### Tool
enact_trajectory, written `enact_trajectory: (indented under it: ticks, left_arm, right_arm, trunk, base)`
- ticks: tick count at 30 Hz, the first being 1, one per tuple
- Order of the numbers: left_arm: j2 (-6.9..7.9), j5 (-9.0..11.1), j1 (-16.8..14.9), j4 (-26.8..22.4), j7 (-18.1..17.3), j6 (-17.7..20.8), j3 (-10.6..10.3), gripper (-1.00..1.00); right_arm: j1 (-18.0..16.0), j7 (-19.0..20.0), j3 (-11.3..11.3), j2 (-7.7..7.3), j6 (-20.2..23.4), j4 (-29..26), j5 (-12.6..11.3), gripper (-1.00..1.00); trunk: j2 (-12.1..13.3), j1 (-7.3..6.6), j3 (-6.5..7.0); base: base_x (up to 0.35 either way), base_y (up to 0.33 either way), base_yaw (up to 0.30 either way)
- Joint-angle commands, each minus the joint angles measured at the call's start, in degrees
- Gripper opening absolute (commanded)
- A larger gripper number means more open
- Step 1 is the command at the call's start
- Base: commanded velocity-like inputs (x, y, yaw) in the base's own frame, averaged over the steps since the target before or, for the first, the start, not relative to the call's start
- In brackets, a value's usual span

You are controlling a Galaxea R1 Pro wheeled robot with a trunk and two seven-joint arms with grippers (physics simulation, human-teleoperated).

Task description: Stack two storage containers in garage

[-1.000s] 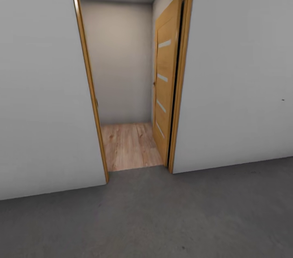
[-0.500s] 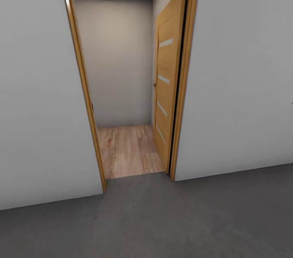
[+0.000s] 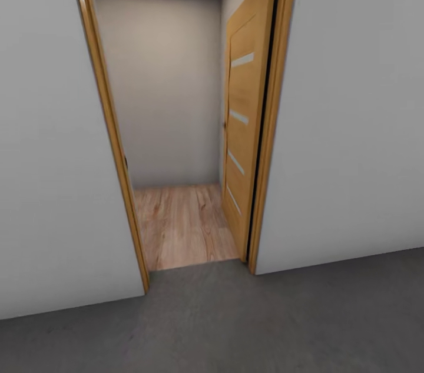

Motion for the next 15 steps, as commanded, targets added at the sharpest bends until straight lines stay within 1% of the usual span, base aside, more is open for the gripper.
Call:
enact_trajectory:
  ticks: [1,15]
  left_arm:
    - [-0.02,0.3,0.0,0.0,0.2,-0.1,-0.1,1.0]
    - [0.06,0.3,0.0,0.0,0.2,0.0,-0.1,1.0]
  right_arm:
    - [-0.1,-0.1,0.5,0.08,-0.4,0.2,-0.7,1.0]
    - [-0.1,-0.2,0.4,-0.19,-0.5,0.2,-0.7,1.0]
  trunk:
    - [0.0,0.04,-0.07]
    - [0.0,0.04,-0.07]
  base:
    - [0.324,0.0,0.0]
    - [0.324,0.0,0.0]
